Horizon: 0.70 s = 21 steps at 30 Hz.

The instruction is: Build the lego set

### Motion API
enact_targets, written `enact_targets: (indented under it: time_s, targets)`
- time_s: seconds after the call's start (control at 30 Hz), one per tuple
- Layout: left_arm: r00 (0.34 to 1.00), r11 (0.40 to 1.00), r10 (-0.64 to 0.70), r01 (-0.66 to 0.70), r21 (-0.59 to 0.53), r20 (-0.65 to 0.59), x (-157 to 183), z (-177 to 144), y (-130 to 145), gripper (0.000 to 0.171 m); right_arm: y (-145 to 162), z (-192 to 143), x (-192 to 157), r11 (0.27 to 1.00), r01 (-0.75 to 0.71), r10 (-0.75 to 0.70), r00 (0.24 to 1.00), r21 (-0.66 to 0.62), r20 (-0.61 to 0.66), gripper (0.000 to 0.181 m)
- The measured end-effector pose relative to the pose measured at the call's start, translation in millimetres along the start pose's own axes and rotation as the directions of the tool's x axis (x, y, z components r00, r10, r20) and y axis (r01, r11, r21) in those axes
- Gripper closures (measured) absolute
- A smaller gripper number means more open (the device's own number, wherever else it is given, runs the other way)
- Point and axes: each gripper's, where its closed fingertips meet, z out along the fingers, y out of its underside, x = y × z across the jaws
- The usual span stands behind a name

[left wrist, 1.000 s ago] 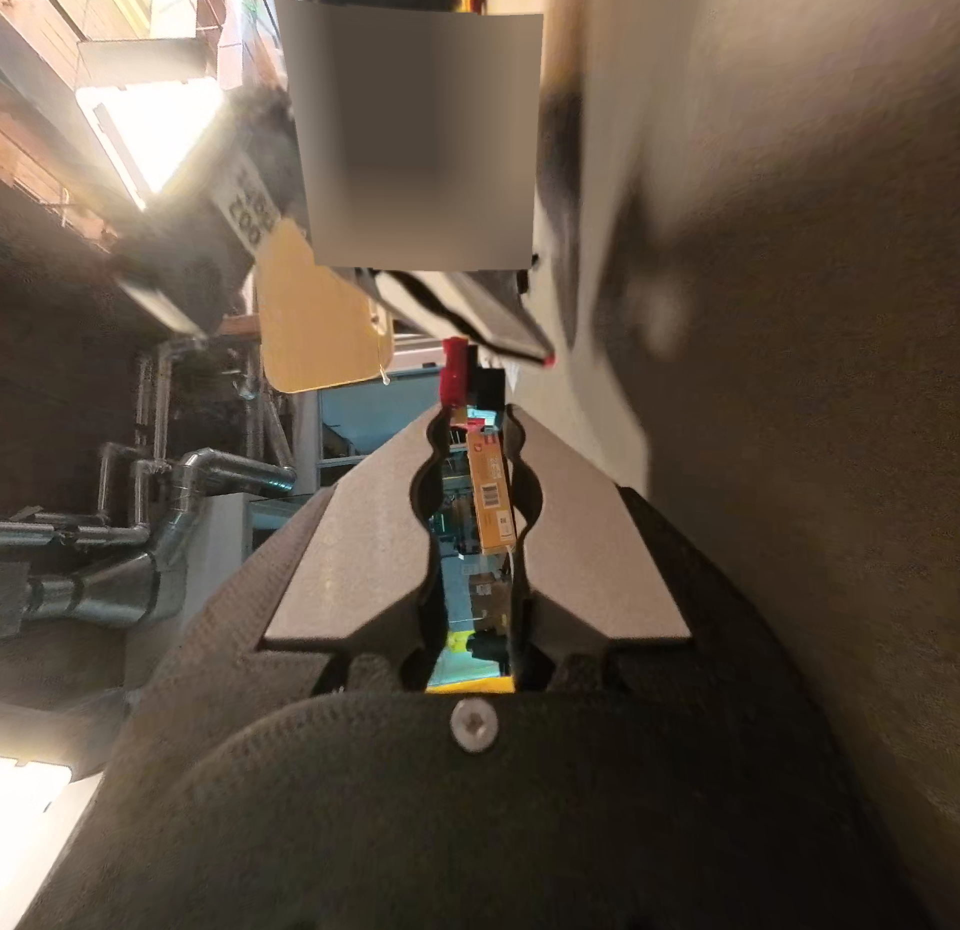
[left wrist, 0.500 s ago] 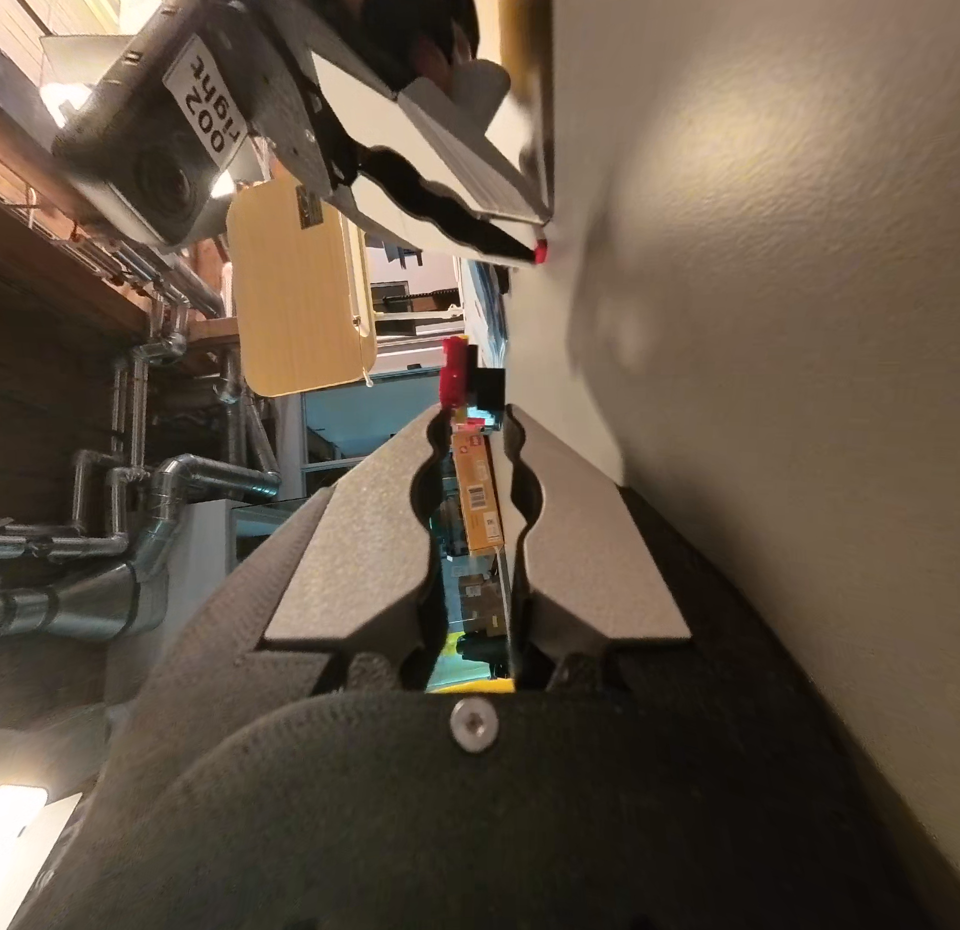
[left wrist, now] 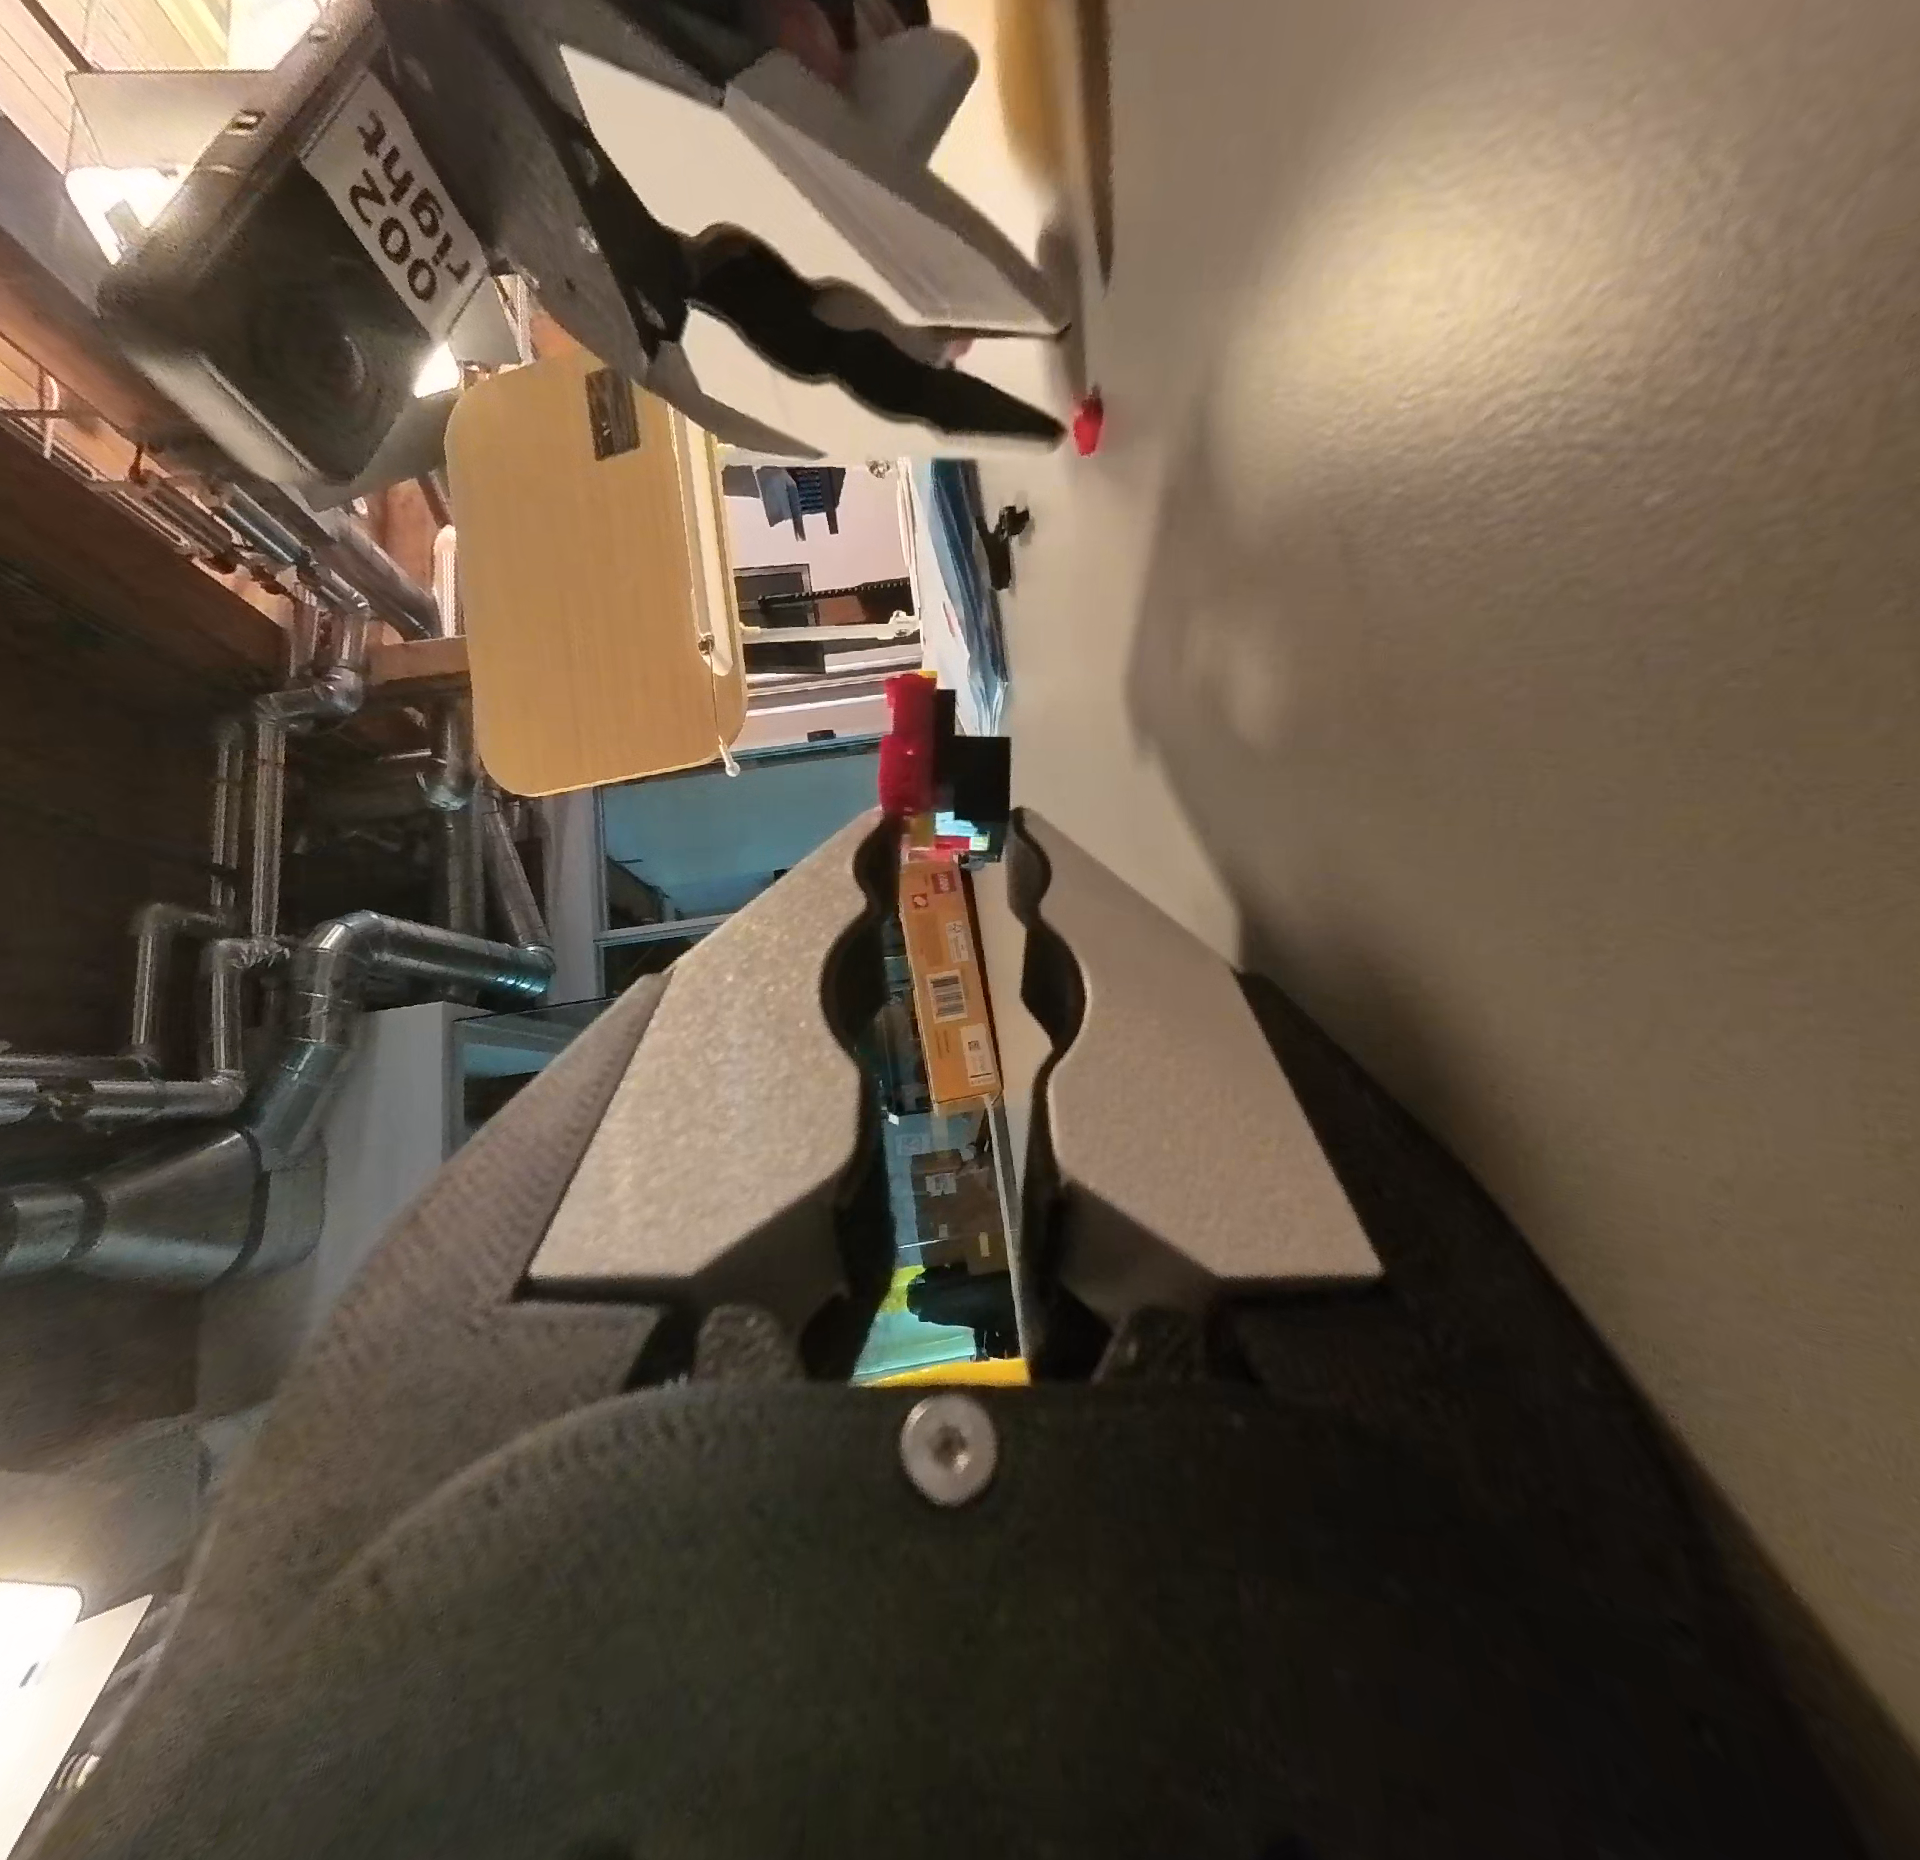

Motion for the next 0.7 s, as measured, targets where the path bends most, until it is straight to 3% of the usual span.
enact_targets:
  time_s: [0.17, 0.37, 0.7]
  targets:
    - [1.000, 1.000, 0.001, -0.001, 0.001, 0.000, 0, 0, 0, 0.152, -8, 8, -27, 1.000, 0.013, -0.014, 0.990, 0.012, 0.141, 0.164]
    - [1.000, 1.000, -0.001, 0.001, 0.003, -0.002, 1, 0, 0, 0.152, -10, 3, -8, 0.998, 0.036, -0.038, 0.999, 0.045, 0.028, 0.160]
    - [1.000, 1.000, 0.000, 0.000, 0.005, -0.003, 2, 1, -2, 0.152, -4, 3, -28, 0.999, 0.033, -0.037, 0.986, 0.027, 0.163, 0.166]
